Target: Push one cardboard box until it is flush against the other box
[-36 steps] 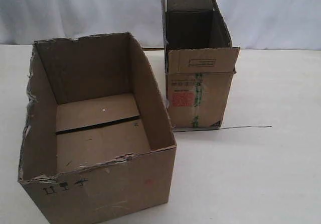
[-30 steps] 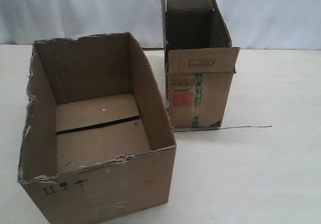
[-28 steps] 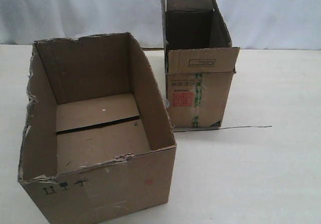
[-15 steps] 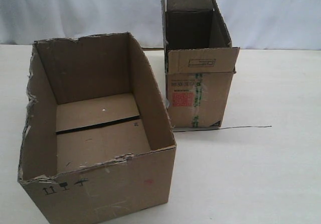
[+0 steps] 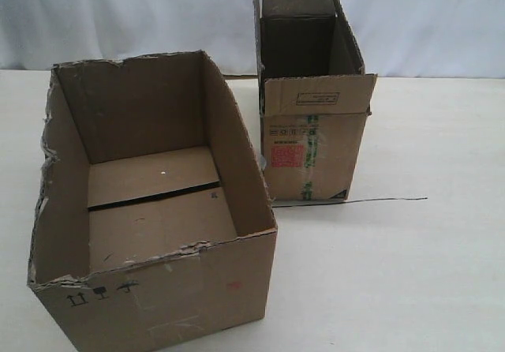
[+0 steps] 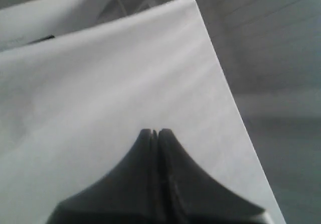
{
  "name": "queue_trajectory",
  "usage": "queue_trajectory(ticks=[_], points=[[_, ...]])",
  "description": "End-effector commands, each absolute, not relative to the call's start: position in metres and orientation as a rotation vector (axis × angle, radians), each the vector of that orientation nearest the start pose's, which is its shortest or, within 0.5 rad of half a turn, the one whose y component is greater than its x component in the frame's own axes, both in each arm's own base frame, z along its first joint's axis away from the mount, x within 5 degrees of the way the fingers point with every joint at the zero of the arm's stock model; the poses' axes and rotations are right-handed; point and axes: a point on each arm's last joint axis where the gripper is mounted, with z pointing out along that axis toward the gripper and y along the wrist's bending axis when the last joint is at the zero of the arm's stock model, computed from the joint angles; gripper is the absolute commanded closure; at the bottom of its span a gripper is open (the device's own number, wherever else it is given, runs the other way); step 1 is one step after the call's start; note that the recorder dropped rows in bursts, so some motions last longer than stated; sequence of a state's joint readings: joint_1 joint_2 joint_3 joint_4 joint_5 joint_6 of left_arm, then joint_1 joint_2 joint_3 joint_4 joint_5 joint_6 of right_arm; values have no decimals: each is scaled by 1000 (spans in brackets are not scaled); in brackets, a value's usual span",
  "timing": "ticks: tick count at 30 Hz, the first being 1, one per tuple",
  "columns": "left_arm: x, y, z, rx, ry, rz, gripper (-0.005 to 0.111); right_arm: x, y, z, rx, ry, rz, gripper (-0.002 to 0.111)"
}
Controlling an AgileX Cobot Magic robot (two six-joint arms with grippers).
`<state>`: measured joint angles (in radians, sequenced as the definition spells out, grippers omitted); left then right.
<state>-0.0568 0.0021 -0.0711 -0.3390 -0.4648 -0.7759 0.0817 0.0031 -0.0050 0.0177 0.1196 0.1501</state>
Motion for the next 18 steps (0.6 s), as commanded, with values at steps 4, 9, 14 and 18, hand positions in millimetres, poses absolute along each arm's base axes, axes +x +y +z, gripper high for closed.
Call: queue_trajectory(ticks=[4,9,14,18], points=[[9,-4,349,-302,1036,-701,107,56,5,202,65,1612,184,103],[16,-27,379,87,1138,-550,107,56,5,202,65,1612,184,103],[49,-27,397,129,1239,-410,107,56,5,202,65,1612,184,103],[75,-20,411,182,1257,-174,107,56,5,202,65,1612,184,103]])
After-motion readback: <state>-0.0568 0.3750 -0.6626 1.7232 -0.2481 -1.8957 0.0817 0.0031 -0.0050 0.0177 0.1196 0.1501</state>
